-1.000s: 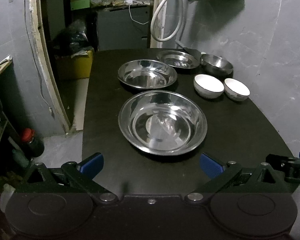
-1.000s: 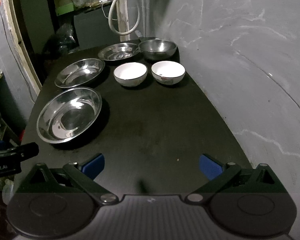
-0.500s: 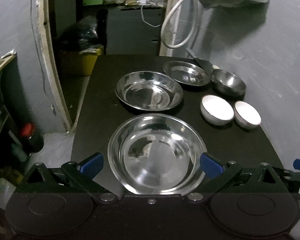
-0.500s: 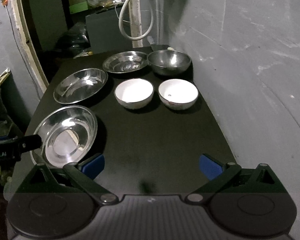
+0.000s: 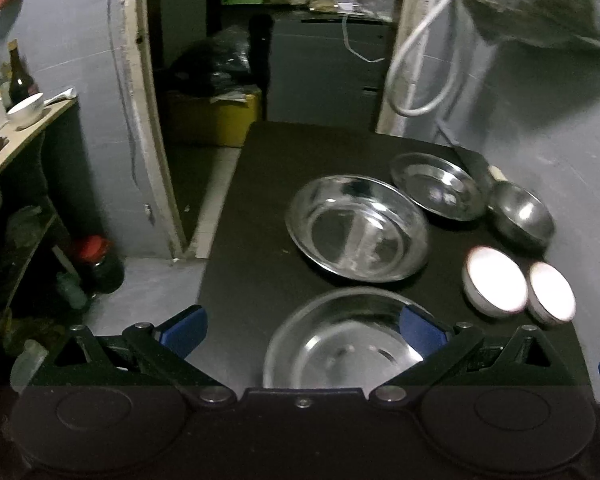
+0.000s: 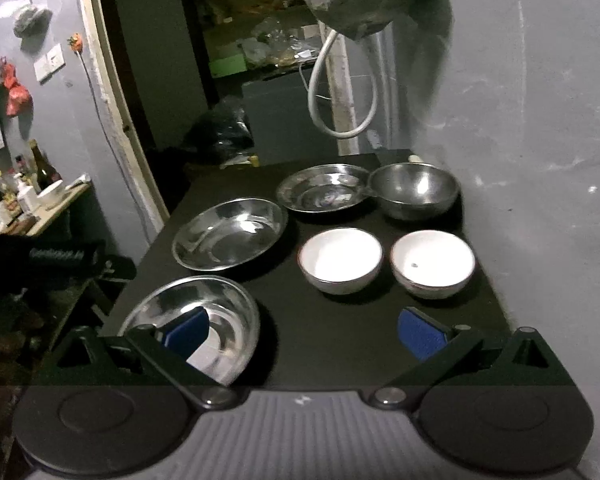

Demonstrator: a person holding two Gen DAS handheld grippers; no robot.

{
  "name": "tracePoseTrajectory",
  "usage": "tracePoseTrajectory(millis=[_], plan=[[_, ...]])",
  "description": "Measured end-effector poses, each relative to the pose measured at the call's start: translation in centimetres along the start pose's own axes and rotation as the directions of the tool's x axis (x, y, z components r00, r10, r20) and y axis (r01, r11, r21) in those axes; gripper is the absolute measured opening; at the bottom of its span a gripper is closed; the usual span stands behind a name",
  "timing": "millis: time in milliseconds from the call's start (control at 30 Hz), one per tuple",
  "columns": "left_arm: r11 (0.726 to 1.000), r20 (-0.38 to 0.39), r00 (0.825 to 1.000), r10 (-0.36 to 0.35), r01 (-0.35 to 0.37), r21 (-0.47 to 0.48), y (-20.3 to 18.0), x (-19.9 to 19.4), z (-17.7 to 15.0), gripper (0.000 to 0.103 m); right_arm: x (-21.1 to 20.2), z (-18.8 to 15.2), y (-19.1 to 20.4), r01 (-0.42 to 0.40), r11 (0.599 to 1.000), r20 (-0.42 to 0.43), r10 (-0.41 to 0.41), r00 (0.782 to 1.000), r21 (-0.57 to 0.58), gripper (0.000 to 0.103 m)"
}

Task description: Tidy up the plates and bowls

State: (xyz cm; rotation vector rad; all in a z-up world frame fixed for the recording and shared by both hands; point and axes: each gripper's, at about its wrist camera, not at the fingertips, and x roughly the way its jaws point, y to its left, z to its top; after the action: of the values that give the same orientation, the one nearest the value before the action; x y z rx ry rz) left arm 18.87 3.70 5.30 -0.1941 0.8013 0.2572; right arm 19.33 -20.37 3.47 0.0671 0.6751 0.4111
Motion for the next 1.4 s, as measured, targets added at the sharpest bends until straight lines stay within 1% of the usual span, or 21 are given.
tracePoseTrajectory(millis=[133, 300, 367, 500, 633, 733, 867, 1000, 1167, 1267, 1367, 1400], plan=[[1.000, -0.004, 1.000, 0.007, -0.007, 0.004, 1.3, 1.2, 1.2, 0.102, 1.1, 0.3, 0.9, -0.013, 1.000, 0.002, 0.013, 1.000, 0.002, 0.103], [0.999, -0.016, 1.000, -0.015, 0.016, 0.035, 2.8, 3.2, 2.3, 0.102, 2.7, 0.9, 2.8, 0.033, 0.999, -0.004, -0.034, 0.999, -0.028, 0.103], [0.999, -0.014, 1.000, -0.024, 0.024, 0.047, 3.2, 3.9, 2.7, 0.102, 3.1, 1.1, 3.6, 0.038, 0.998, -0.007, -0.039, 0.999, -0.047, 0.103], [0.996, -0.032, 0.997, -0.071, 0.073, 0.049, 4.3, 6.2, 3.8, 0.102, 4.4, 2.1, 4.5, 0.051, 0.996, 0.015, -0.050, 0.999, -0.068, 0.103], [0.993, -0.034, 0.993, -0.113, 0.114, 0.027, 5.4, 8.3, 5.0, 0.102, 6.0, 4.0, 4.7, 0.045, 0.998, 0.053, -0.042, 0.998, -0.052, 0.103], [0.990, -0.024, 0.990, -0.139, 0.139, 0.010, 6.0, 10.0, 5.9, 0.102, 8.0, 5.5, 4.7, 0.035, 0.999, 0.056, -0.033, 0.998, -0.031, 0.103], [0.988, -0.012, 0.988, -0.154, 0.155, 0.020, 5.8, 12.1, 6.9, 0.102, 10.9, 6.4, 5.1, 0.035, 0.998, 0.047, -0.033, 0.998, -0.050, 0.103], [0.987, -0.021, 0.987, -0.156, 0.157, 0.032, 5.4, 14.2, 7.6, 0.102, 14.0, 6.8, 5.5, 0.045, 0.996, 0.013, -0.044, 0.999, -0.082, 0.103], [0.986, -0.037, 0.985, -0.167, 0.168, 0.022, 5.0, 15.3, 7.7, 0.102, 16.7, 6.8, 5.7, 0.048, 0.994, -0.029, -0.051, 0.998, -0.101, 0.103], [0.984, -0.042, 0.983, -0.176, 0.176, 0.006, 5.1, 15.7, 7.7, 0.096, 17.6, 6.7, 5.8, 0.047, 0.993, -0.029, -0.050, 0.998, -0.110, 0.100], [0.981, -0.045, 0.980, -0.194, 0.194, -0.019, 5.3, 16.2, 7.8, 0.088, 18.4, 6.7, 6.0, 0.057, 0.991, -0.037, -0.062, 0.997, -0.121, 0.092], [0.980, -0.047, 0.979, -0.200, 0.199, -0.022, 5.2, 16.4, 7.8, 0.083, 18.7, 6.7, 6.0, 0.064, 0.990, -0.043, -0.069, 0.997, -0.125, 0.088]])
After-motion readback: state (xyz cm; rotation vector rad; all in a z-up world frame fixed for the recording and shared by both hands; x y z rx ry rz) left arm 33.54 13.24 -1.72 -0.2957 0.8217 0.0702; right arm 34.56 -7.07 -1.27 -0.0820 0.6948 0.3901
